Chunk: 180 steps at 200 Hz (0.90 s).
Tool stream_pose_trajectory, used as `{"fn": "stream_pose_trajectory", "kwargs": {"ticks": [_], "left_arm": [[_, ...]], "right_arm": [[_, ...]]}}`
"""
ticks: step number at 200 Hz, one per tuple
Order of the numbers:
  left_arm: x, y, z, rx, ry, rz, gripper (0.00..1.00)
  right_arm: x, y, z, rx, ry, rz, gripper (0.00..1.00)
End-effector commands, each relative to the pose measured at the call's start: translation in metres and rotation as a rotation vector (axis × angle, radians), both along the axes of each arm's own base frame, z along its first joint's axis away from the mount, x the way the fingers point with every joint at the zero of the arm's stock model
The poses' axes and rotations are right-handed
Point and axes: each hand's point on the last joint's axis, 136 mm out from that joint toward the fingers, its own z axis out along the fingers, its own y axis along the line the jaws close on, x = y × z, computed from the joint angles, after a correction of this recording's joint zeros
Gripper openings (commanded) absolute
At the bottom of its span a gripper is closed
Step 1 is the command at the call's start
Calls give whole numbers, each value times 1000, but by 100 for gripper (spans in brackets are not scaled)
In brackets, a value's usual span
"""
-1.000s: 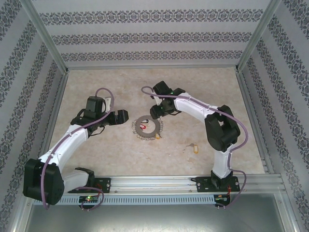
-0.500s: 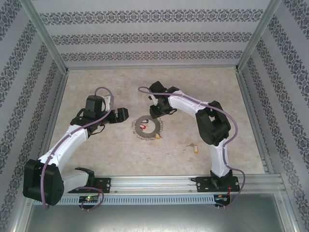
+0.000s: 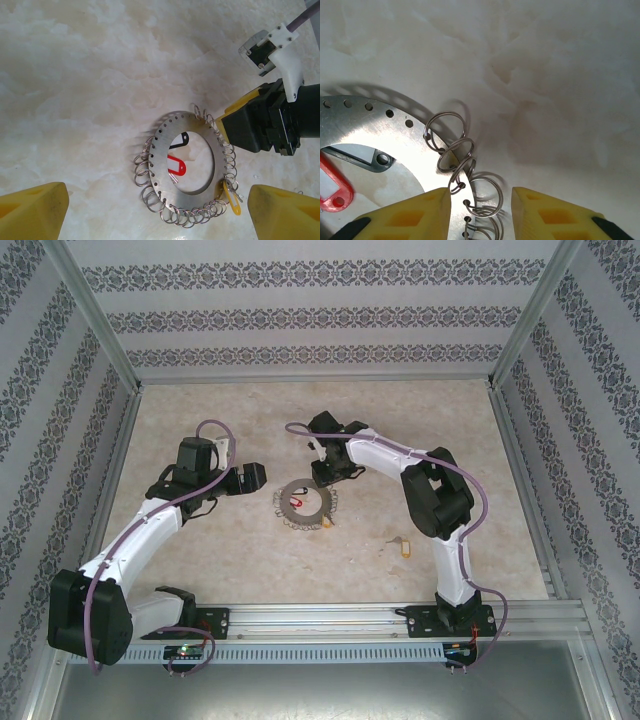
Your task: Put the keys on the keyring
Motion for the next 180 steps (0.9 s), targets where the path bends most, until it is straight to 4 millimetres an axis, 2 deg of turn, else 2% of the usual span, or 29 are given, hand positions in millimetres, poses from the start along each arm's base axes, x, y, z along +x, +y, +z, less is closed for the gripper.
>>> {"fn": "stream_pose_trajectory", "kwargs": {"ticks": [1,34,114,180], "left_arm": [[5,-5,8,-13,-36,-8,93],[4,-4,9,-9,-38,-8,93],[4,-2,13,-2,-53,-6,93],[3,-1,18,2,-68,-5,93]], "right_arm": [[3,12,0,26,3,-2,38],[3,17,-2,41,6,1,38],[6,15,-13,16,15,-2,34],[7,13,-17,-3,14,-2,22]]}}
